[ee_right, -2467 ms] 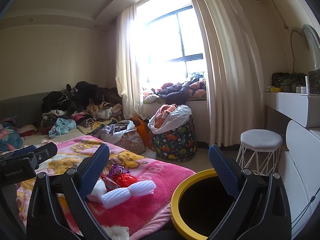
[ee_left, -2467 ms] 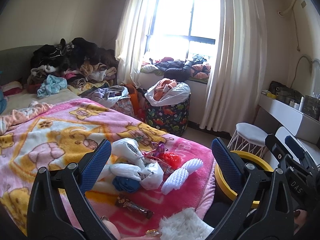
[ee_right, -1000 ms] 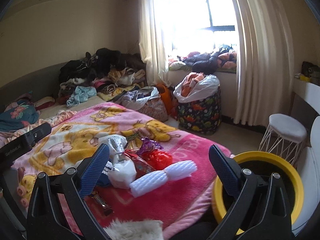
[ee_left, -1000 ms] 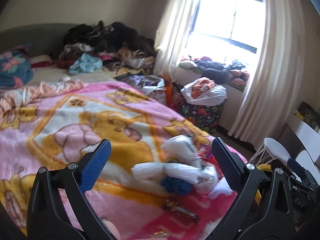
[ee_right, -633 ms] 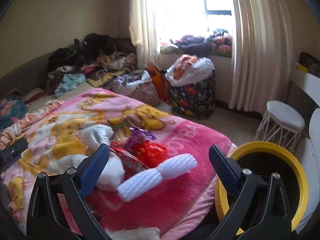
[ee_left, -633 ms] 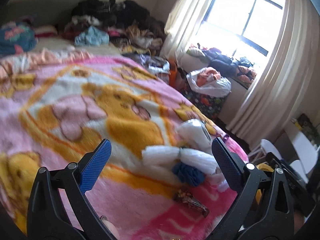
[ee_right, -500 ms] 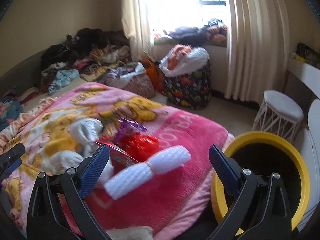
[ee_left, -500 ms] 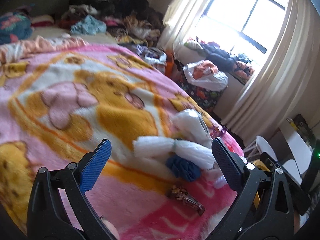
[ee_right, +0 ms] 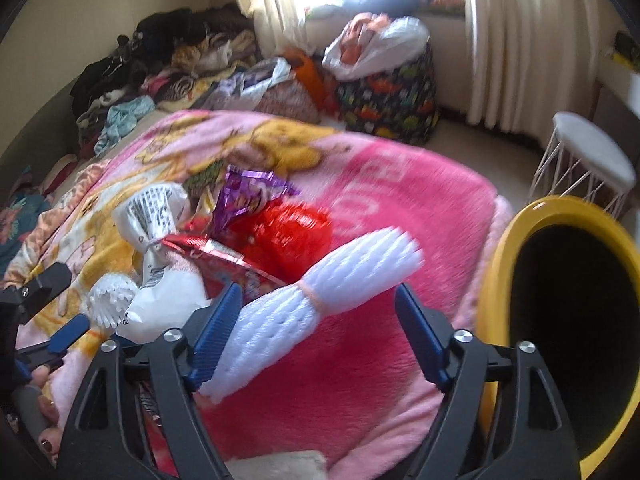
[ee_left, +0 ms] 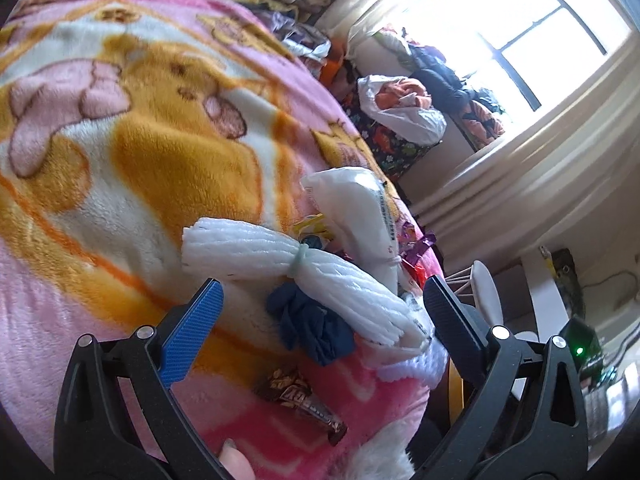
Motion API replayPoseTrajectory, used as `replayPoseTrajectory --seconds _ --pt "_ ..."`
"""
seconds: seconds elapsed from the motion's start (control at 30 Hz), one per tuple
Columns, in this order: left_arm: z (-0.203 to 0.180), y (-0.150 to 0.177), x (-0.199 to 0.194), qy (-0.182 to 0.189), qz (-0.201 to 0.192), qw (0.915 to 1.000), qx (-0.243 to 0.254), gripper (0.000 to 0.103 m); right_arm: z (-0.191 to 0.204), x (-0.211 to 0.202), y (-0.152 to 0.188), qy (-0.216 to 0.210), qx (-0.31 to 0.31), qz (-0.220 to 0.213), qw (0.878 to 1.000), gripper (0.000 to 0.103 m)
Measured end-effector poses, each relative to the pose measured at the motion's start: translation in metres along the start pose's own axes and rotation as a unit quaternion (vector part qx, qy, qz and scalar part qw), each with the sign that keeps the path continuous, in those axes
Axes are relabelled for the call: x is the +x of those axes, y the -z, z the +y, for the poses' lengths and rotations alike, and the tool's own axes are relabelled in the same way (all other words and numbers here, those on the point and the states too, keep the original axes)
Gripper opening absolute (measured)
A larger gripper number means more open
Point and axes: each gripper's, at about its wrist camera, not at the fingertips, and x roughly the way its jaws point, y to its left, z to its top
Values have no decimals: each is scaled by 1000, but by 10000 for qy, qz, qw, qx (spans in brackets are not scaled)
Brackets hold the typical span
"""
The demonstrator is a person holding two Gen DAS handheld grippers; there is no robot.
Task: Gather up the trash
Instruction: 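Move the right tool to the white foam net and close on it, then carry the white foam net in the right tool over the yellow bin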
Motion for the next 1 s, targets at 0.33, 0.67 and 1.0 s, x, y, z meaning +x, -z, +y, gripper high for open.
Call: replayPoseTrajectory --seconds 0.33,0.67,1.0 --pt "20 -10 32 11 648 9941 -874 57 -5 -1 10 -660 195 307 9972 35" --pt "-8 -12 0 184 151 9993 -296 12 -25 -39 16 -1078 135 -87 9940 23" --pt "-54 -14 -33 159 -421 9972 603 12 -32 -78 14 -1241 -76 -636 9902 23"
